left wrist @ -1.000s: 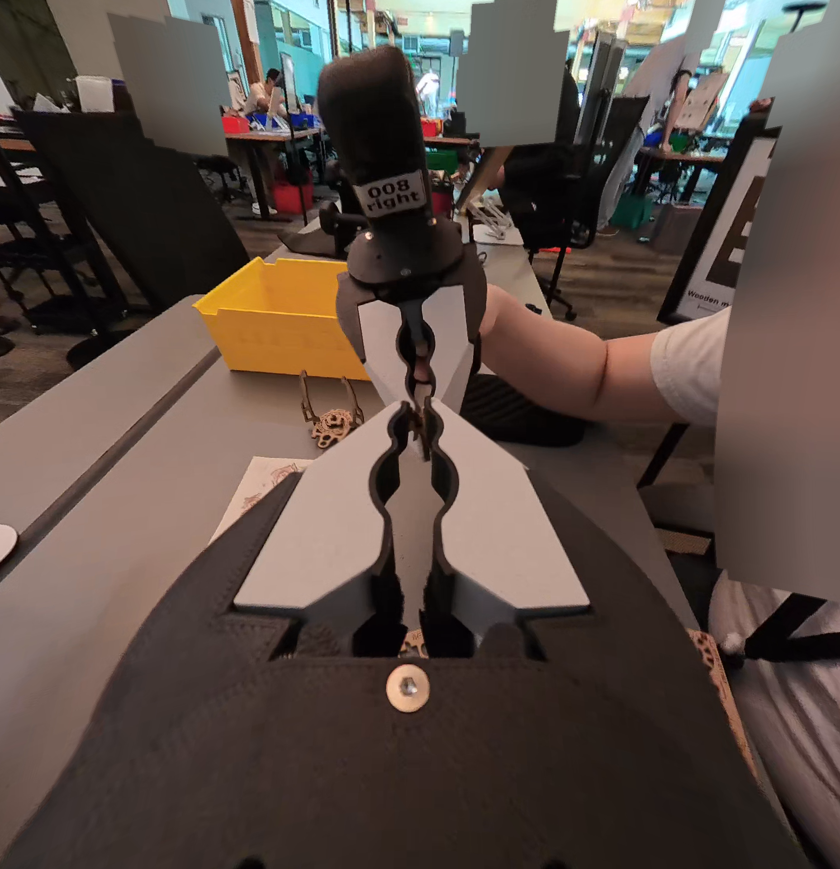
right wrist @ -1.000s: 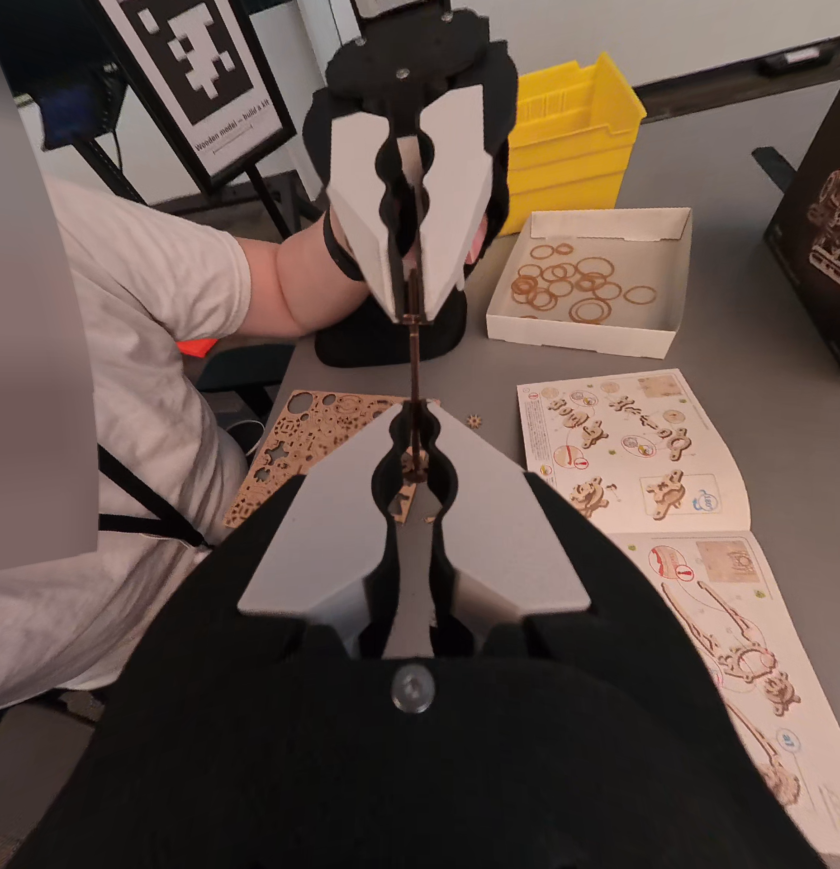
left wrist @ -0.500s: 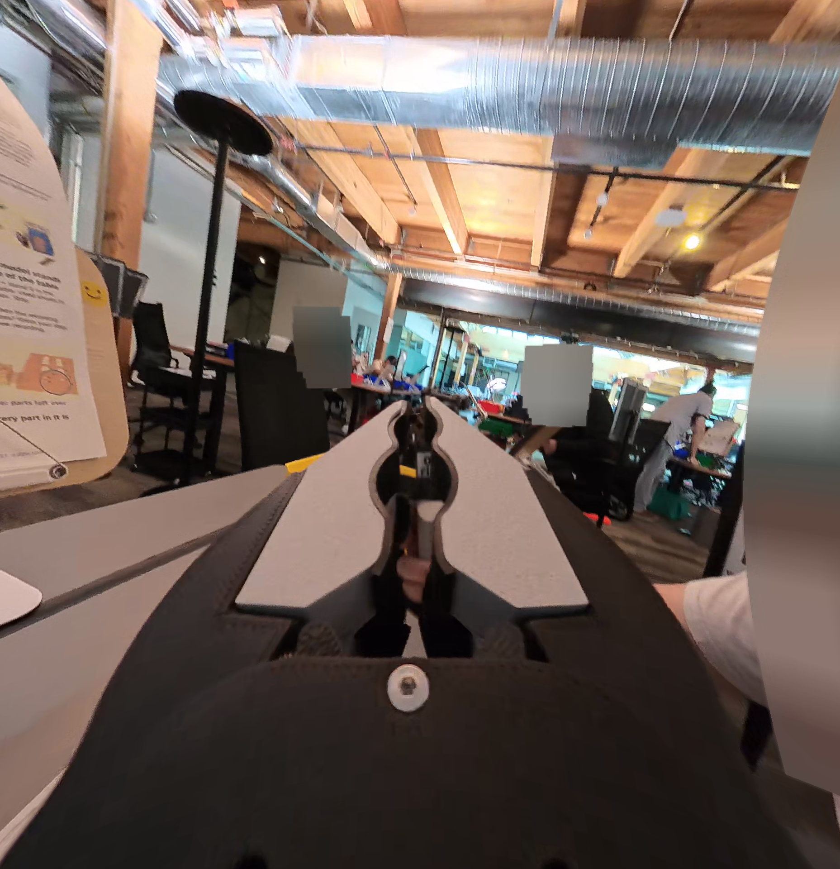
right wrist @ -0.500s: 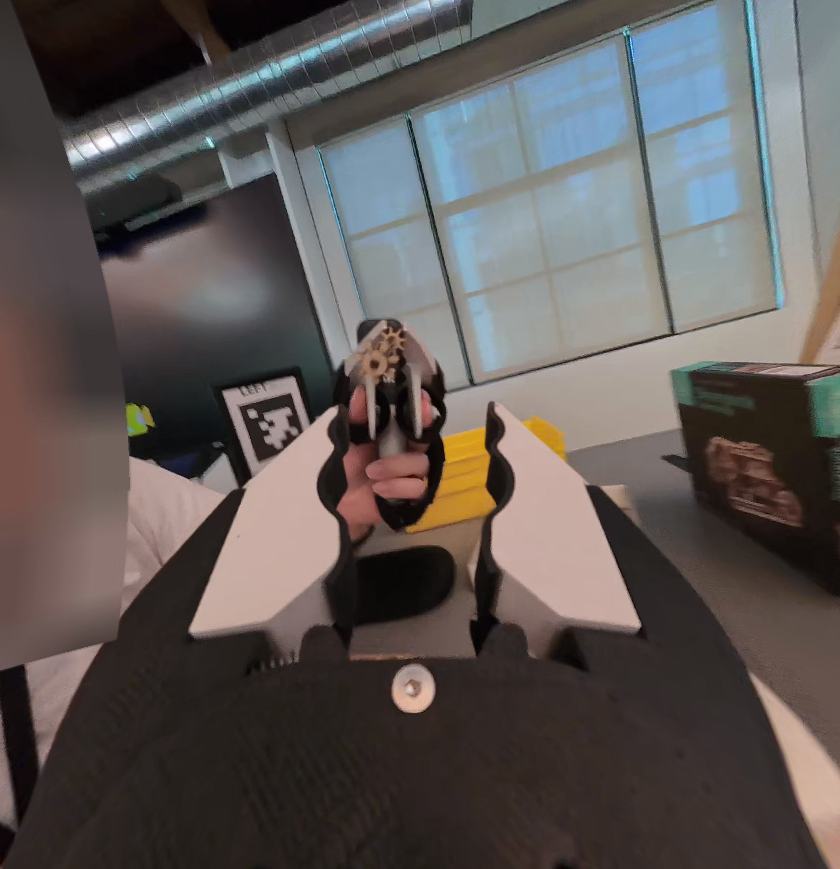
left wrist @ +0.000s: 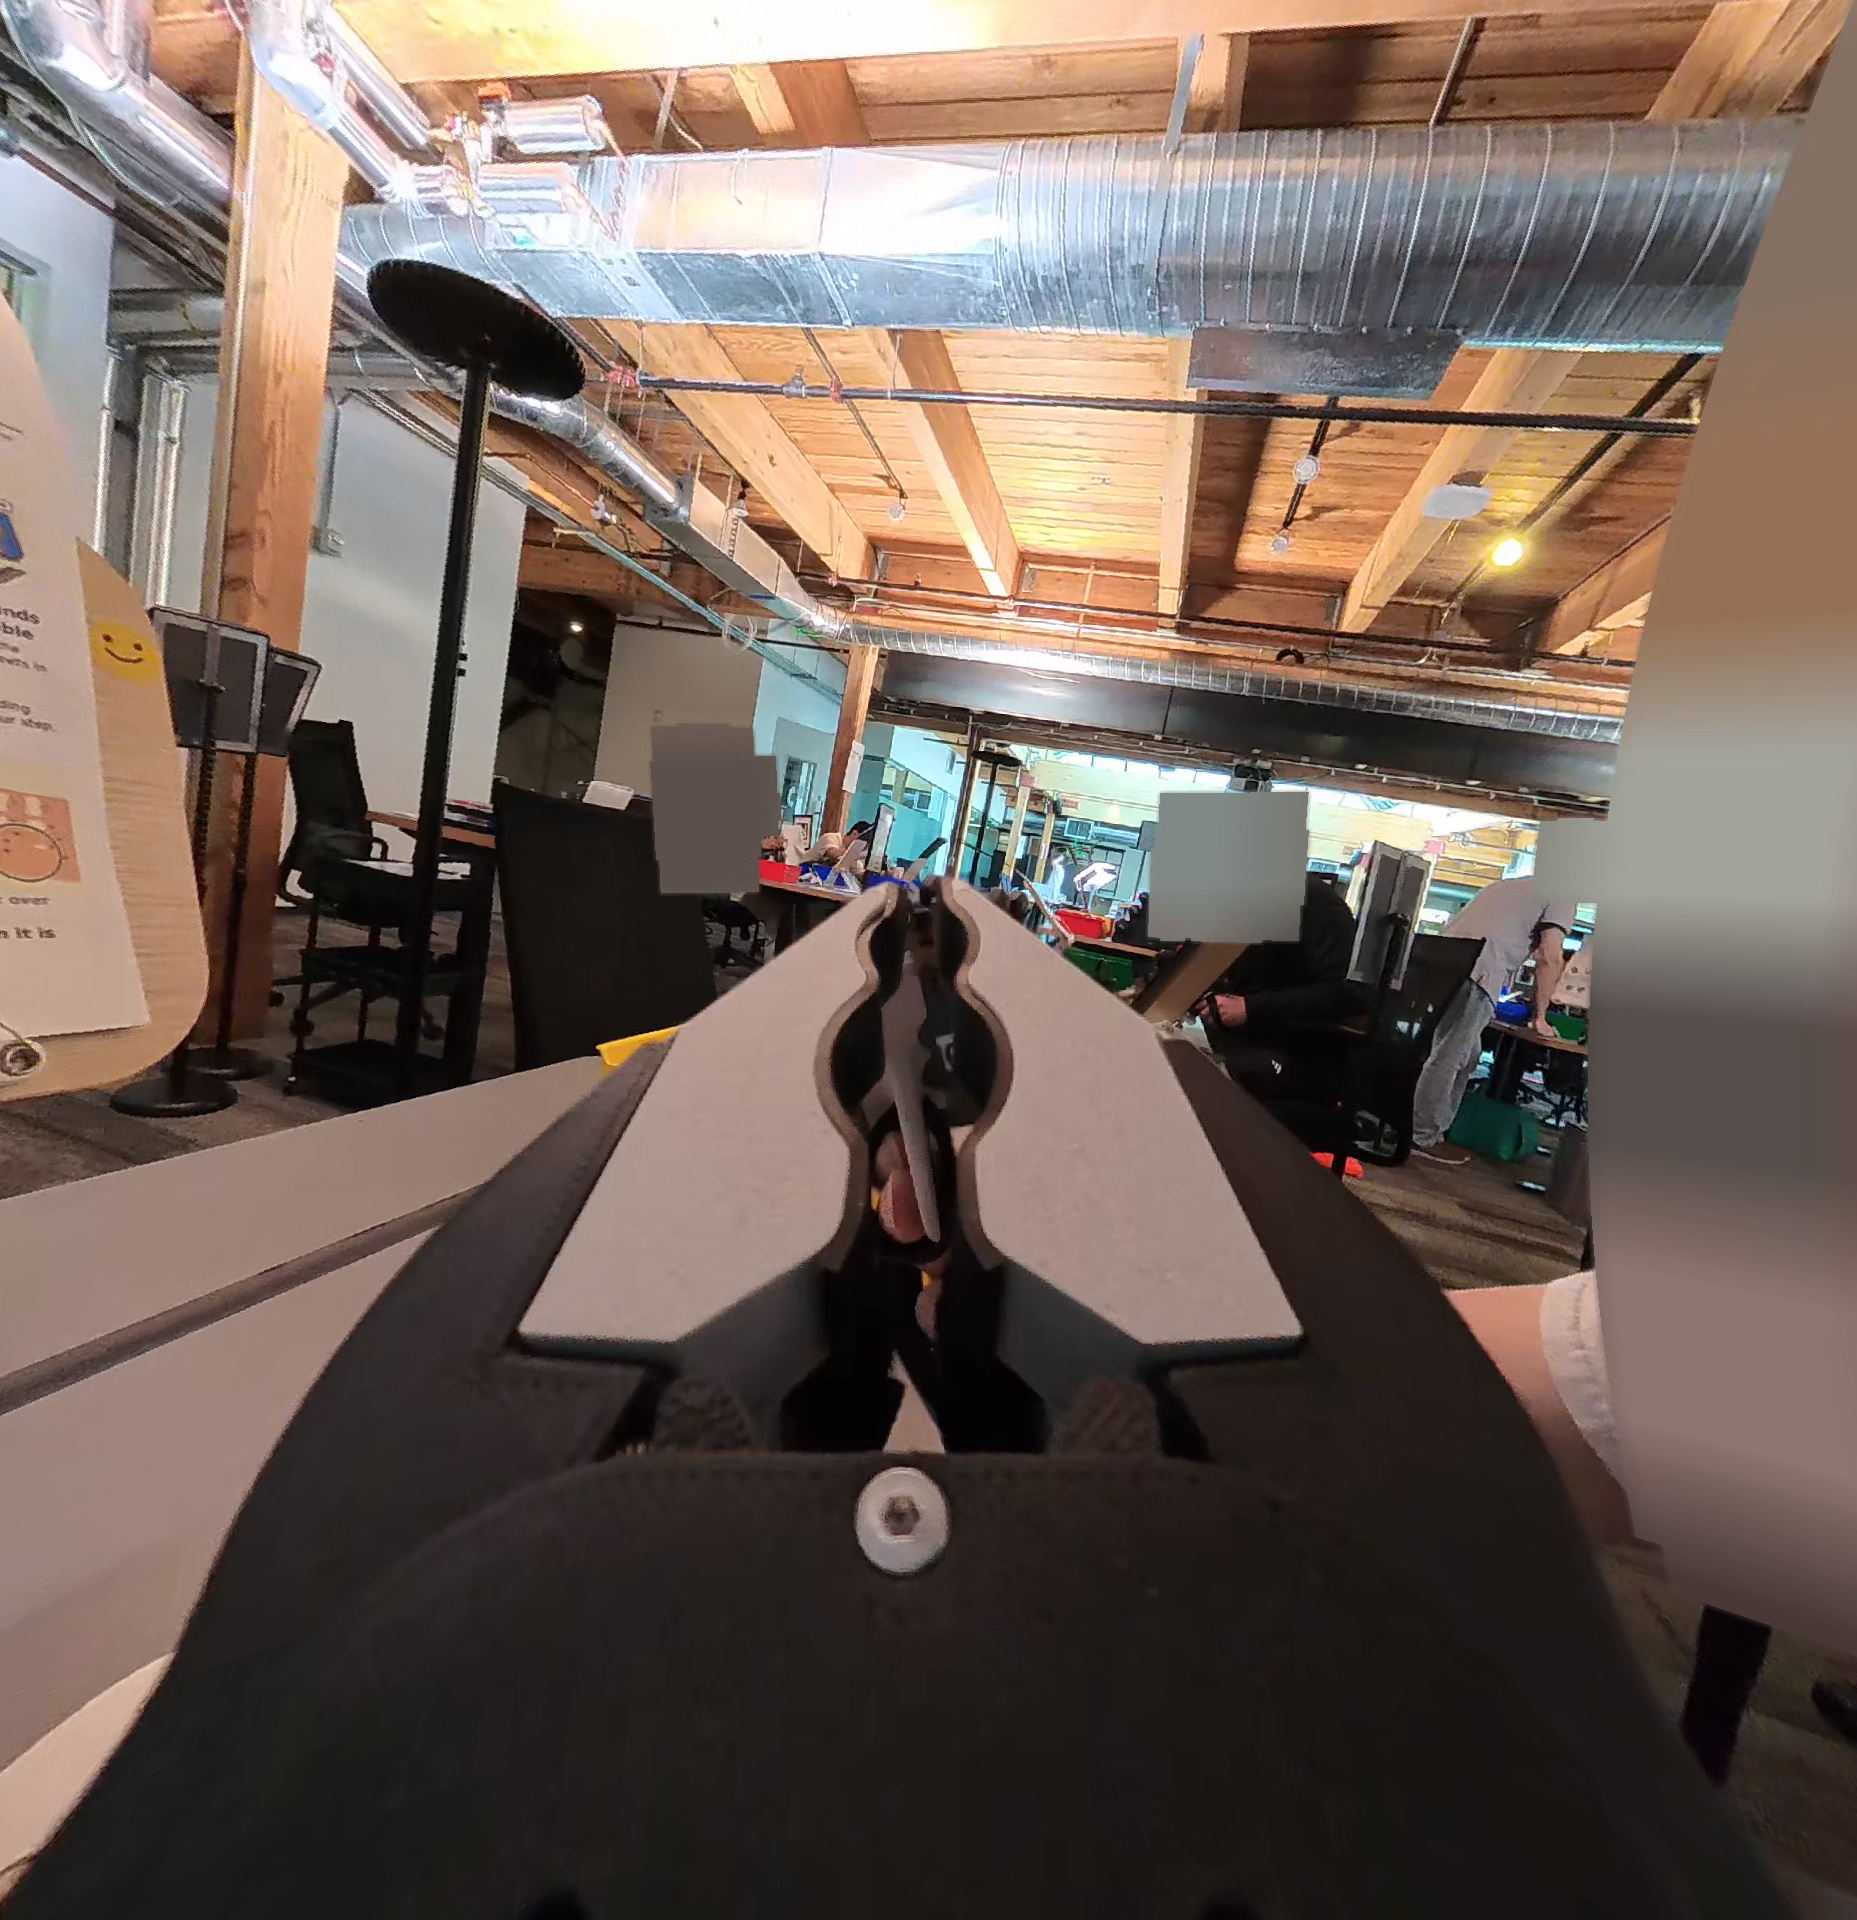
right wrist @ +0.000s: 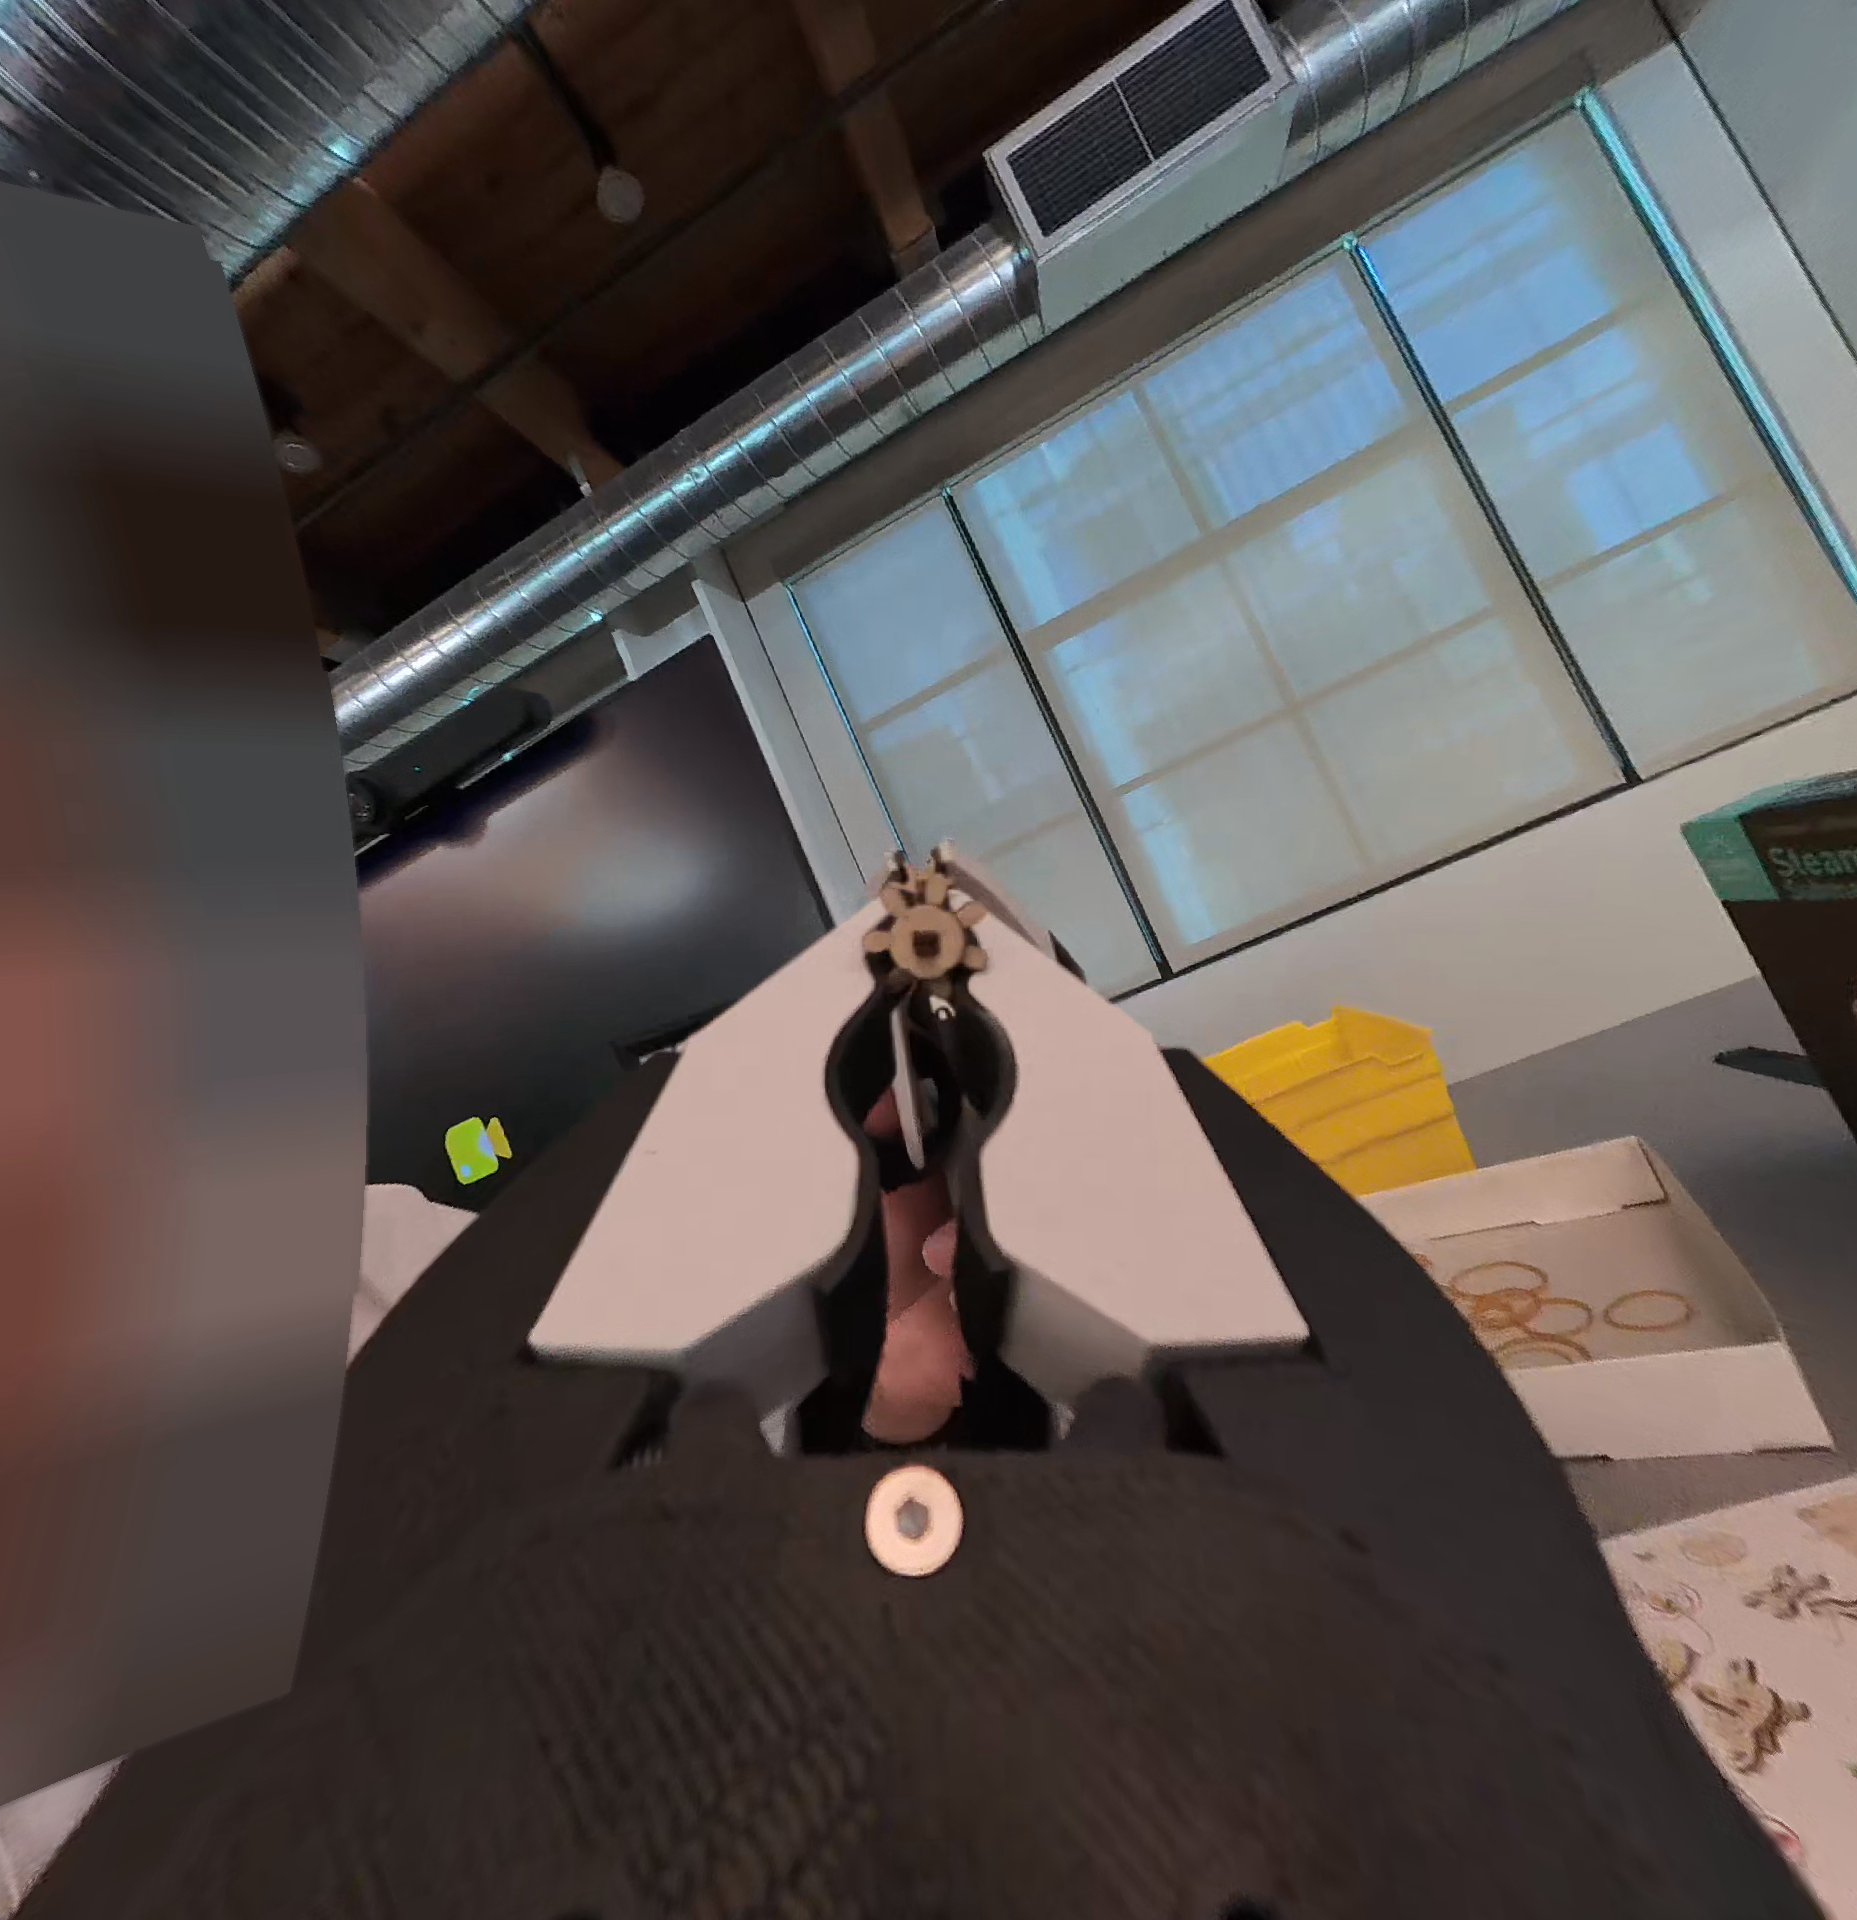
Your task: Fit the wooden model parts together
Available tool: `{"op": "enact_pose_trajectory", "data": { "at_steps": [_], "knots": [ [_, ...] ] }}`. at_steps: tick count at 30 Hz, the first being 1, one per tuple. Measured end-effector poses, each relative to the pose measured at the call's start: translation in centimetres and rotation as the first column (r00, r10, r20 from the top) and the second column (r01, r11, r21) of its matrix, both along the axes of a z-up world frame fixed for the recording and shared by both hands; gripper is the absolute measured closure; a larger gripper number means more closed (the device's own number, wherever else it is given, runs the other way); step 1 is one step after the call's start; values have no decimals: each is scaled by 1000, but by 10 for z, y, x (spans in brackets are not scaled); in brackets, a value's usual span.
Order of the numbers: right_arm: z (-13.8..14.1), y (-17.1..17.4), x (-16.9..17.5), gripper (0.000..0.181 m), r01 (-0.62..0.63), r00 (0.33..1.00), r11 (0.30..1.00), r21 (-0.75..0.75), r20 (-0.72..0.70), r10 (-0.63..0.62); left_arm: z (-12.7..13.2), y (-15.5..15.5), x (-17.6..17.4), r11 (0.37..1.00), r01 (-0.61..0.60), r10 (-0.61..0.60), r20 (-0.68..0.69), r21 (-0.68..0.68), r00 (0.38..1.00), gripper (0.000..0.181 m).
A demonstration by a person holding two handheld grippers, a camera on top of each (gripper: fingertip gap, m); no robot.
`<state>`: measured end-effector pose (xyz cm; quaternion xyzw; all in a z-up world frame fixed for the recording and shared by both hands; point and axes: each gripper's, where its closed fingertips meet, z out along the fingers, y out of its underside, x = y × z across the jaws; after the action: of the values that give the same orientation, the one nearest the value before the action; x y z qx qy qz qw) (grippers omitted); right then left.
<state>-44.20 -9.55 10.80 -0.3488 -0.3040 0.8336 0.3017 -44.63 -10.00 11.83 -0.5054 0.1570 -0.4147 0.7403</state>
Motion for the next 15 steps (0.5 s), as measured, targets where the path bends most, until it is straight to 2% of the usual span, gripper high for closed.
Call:
{"op": "enact_pose_trajectory", "data": {
  "at_steps": [9, 13, 15],
  "knots": [
    [8, -9, 8, 181, 29, 999, 978, 206, 29, -36, 6, -10, 10, 997, 53, -46, -102, 63, 994, 178],
    [9, -13, 12, 181, 47, 996, 940, 339, 53, -69, 8, -16, 13, 991, 118, -98, -261, 60, 960, 177],
    [12, -11, 16, 180, 83, 992, 909, 408, 51, -114, 8, -18, 11, 992, 100, -64, -369, 79, 927, 171]
  ]
}}
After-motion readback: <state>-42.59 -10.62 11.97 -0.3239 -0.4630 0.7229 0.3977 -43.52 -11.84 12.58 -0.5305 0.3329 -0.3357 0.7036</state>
